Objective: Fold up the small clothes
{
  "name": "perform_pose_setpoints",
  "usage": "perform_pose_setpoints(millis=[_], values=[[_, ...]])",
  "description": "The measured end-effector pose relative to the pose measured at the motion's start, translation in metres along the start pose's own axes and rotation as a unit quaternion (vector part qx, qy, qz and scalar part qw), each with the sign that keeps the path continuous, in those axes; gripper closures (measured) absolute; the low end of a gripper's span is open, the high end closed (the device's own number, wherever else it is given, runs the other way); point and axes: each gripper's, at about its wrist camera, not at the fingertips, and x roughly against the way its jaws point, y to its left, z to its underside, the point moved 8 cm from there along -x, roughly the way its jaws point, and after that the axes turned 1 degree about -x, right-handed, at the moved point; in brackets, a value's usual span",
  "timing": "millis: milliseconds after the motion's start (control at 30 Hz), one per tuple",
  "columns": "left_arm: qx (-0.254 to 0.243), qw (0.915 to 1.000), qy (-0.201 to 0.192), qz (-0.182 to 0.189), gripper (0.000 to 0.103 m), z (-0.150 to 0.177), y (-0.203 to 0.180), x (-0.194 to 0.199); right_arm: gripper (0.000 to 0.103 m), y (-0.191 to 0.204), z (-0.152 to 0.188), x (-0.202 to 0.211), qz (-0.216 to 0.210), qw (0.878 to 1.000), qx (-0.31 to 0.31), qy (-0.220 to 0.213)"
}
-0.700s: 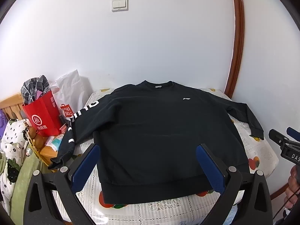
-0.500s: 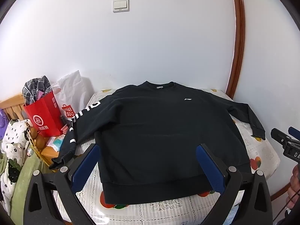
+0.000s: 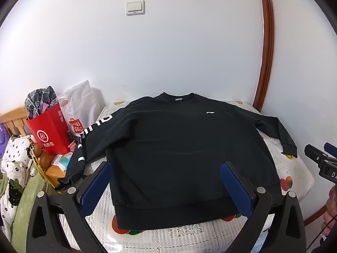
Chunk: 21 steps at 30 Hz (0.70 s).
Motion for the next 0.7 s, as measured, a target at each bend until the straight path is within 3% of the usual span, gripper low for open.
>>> perform_pose_setpoints(millis=[700], values=[[0.002, 1.0000, 0.001, 0.003, 0.000, 0.0004, 0.0015, 0.0016, 0.000, -0.0002, -0.0019, 0.0058, 0.000, 1.000, 0.004, -0.006]])
